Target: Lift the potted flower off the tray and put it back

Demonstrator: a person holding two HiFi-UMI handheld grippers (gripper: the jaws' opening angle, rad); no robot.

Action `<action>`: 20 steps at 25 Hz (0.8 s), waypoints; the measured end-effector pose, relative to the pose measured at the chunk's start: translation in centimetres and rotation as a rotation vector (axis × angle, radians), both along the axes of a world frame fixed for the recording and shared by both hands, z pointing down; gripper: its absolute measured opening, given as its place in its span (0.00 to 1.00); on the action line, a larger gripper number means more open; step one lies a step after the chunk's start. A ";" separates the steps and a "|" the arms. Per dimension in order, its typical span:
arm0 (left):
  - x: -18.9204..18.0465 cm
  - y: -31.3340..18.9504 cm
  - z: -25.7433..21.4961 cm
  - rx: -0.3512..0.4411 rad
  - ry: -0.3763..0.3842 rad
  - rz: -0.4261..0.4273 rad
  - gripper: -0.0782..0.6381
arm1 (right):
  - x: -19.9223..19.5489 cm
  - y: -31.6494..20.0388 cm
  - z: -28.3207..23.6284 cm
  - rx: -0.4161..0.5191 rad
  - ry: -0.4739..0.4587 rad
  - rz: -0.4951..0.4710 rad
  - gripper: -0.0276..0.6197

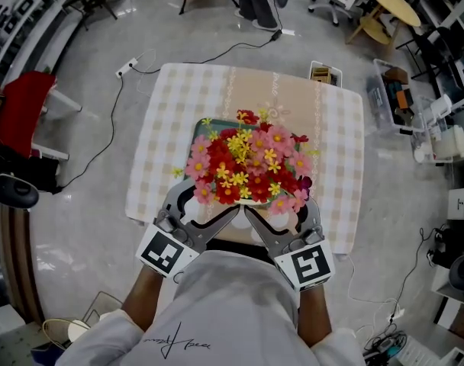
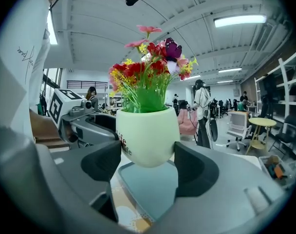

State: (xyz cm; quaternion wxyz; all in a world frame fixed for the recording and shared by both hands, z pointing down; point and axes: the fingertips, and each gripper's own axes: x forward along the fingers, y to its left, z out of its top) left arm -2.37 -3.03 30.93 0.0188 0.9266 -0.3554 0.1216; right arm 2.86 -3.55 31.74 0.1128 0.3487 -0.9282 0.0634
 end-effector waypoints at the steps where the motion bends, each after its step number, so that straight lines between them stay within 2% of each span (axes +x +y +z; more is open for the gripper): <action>1: 0.0 -0.2 0.1 -0.004 -0.001 -0.002 0.53 | 0.0 -0.2 0.1 -0.006 0.000 -0.002 0.58; 5: -0.2 -0.8 0.7 -0.025 -0.002 -0.010 0.53 | -0.2 -0.9 0.6 -0.017 -0.001 -0.009 0.58; 8: -0.5 -1.4 1.5 -0.041 -0.005 -0.010 0.53 | -0.4 -1.3 1.7 -0.065 0.017 -0.007 0.58; 12: -0.8 -2.0 2.1 -0.057 -0.007 -0.010 0.53 | -0.9 -2.1 1.9 -0.042 -0.019 -0.015 0.58; 20: -1.2 -3.3 3.3 -0.096 0.009 -0.020 0.53 | -1.2 -3.3 3.1 -0.080 0.005 -0.023 0.58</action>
